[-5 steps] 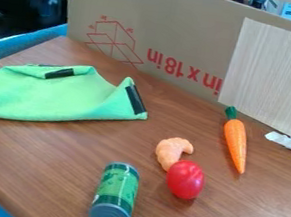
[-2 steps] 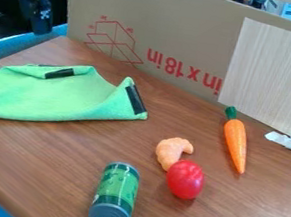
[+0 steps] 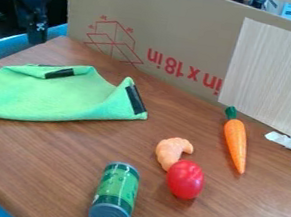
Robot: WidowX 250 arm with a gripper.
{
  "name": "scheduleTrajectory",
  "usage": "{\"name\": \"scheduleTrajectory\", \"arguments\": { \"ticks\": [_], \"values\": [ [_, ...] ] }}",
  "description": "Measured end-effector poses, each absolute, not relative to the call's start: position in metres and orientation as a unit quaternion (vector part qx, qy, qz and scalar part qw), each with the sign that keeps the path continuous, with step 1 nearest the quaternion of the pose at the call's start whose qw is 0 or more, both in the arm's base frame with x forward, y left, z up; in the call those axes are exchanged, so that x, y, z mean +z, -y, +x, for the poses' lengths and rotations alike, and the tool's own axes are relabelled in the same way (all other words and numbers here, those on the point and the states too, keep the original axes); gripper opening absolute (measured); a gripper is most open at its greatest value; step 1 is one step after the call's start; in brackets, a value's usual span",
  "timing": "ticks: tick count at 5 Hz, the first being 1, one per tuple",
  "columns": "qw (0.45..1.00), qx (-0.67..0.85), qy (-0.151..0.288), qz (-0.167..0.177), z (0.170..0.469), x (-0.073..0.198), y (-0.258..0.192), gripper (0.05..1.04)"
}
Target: Unfold the cloth from top to bottom
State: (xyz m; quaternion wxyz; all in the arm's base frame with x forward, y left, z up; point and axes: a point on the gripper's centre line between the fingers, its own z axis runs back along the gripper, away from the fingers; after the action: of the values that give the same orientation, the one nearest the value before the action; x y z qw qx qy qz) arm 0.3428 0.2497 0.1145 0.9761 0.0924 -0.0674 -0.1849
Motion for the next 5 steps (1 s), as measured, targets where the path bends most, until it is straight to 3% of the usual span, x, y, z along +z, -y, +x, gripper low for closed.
{"name": "scheduleTrajectory", "arguments": {
  "ticks": [5],
  "values": [
    [0.969, -0.204, 0.059, 0.125, 0.355, 0.067, -0.241, 1.0]
  ]
}}
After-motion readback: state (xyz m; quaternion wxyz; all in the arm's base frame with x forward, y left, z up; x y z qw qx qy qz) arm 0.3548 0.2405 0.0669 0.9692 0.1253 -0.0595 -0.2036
